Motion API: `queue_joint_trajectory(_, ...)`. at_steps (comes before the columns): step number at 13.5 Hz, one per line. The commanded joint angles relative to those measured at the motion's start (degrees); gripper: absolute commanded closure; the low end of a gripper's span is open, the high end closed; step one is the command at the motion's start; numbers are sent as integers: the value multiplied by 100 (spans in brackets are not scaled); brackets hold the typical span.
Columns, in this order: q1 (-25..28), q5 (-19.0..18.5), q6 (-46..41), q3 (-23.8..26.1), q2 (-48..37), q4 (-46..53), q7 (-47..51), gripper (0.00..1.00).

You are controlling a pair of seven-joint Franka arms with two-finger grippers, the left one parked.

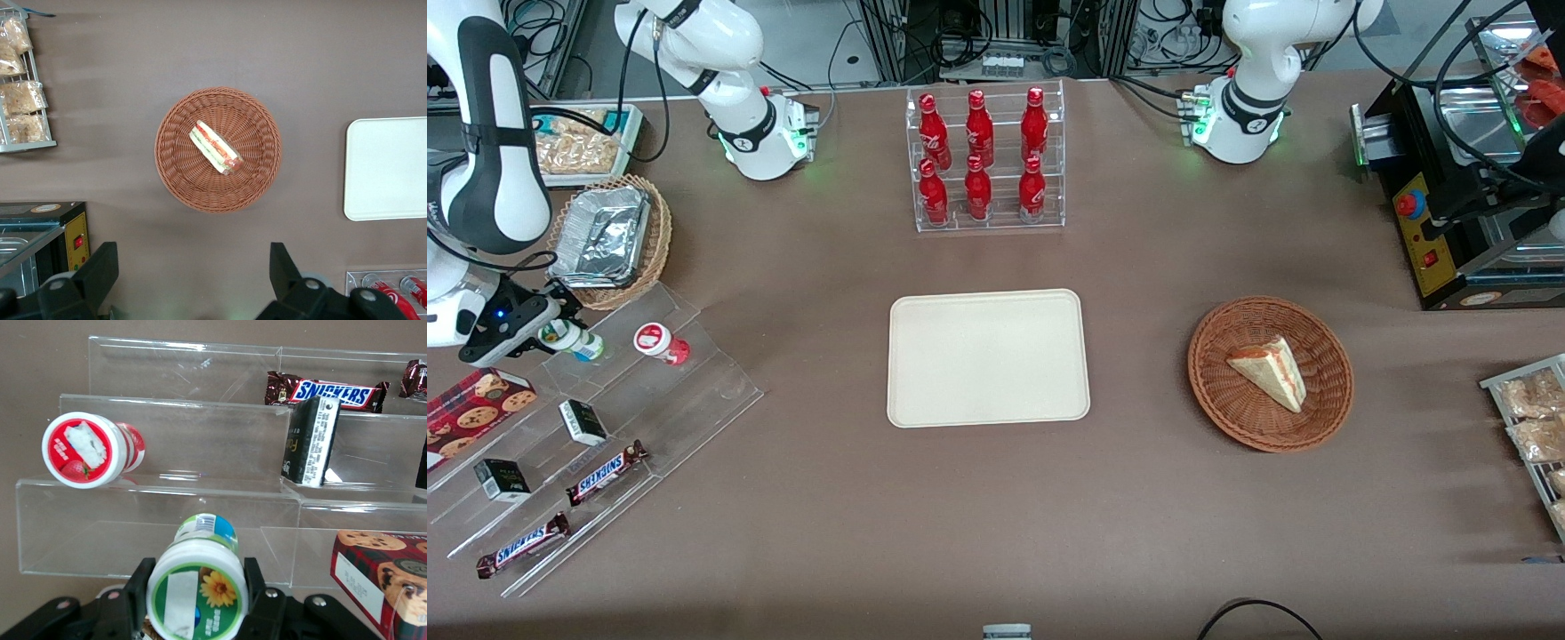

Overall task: Place green gum on tray
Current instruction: 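Close the right gripper around the green-and-white gum tub, then lift the gum tub off the acrylic stand with the right gripper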

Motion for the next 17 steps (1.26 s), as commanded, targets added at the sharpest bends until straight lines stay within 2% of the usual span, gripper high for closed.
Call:
queue_joint_trajectory(1, -4, 51, 103, 26, -164, -131, -112, 100)
queue_joint_trajectory(8, 338, -54, -687, 149, -340, 493, 256, 100)
queue_joint_trajectory(10, 601, -221, -968, 149, -428, 546, 782, 100)
queue_joint_trajectory(17, 1752, -310, -1742, 158, -569, 572, 2908, 100)
